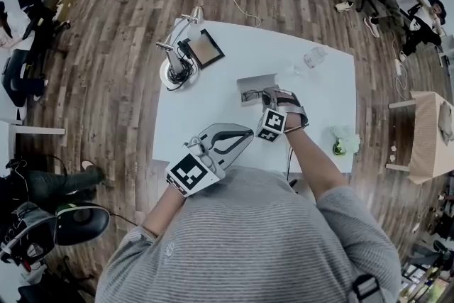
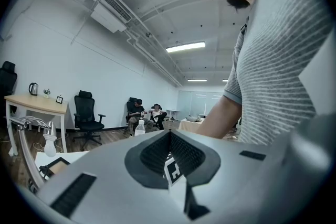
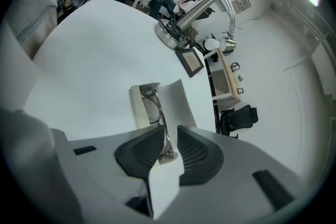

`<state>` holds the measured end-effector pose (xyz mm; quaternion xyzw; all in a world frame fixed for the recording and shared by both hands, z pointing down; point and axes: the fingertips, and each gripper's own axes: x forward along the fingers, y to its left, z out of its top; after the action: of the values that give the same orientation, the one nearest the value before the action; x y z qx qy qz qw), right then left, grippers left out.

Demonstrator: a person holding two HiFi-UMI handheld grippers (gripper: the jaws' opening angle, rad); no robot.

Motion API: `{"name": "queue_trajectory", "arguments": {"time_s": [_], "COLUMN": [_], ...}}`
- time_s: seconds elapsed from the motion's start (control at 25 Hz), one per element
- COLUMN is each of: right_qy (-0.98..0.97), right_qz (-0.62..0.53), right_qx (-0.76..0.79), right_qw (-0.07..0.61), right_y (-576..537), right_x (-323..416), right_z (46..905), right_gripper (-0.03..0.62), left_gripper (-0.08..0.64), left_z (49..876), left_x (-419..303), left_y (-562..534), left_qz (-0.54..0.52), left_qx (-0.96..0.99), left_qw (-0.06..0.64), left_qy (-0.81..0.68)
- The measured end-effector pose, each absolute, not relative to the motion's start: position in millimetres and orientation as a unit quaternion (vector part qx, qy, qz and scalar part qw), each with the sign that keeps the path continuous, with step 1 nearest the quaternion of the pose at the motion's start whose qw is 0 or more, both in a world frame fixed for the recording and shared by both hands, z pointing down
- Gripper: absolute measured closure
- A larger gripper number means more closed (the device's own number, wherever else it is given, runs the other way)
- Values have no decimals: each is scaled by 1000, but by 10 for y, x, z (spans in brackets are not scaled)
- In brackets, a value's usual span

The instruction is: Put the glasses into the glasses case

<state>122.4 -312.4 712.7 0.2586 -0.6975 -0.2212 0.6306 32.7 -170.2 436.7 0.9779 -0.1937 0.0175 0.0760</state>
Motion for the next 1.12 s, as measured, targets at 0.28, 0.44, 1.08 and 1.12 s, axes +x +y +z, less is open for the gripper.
{"name": "queue_trajectory", "arguments": {"time_s": [0.28, 0.44, 1.08, 1.12], "right_qy": [-734, -767, -823, -823], "right_qz": [-127, -35, 148, 151], "right_qx": [346, 393, 458, 460], "right_qw": [570, 506, 302, 298], "right_y": [-3097, -3055, -2781, -2781], "right_x": [1395, 1495, 1578, 1582], "right_z": [6916, 6827, 6329, 6322], "right_gripper": [509, 509, 578, 578], "left_gripper": [548, 548, 548, 548], "left_z": [4366, 4365, 4369, 4371], "left_x": [352, 360, 394, 392], "left_y": [-1649, -1633, -1603, -1609], "left_qz": [22, 23, 28, 27], "left_qx": [979, 980, 983, 983], "left_qw": [72, 70, 67, 67], "left_qy": [-187, -183, -168, -168]}}
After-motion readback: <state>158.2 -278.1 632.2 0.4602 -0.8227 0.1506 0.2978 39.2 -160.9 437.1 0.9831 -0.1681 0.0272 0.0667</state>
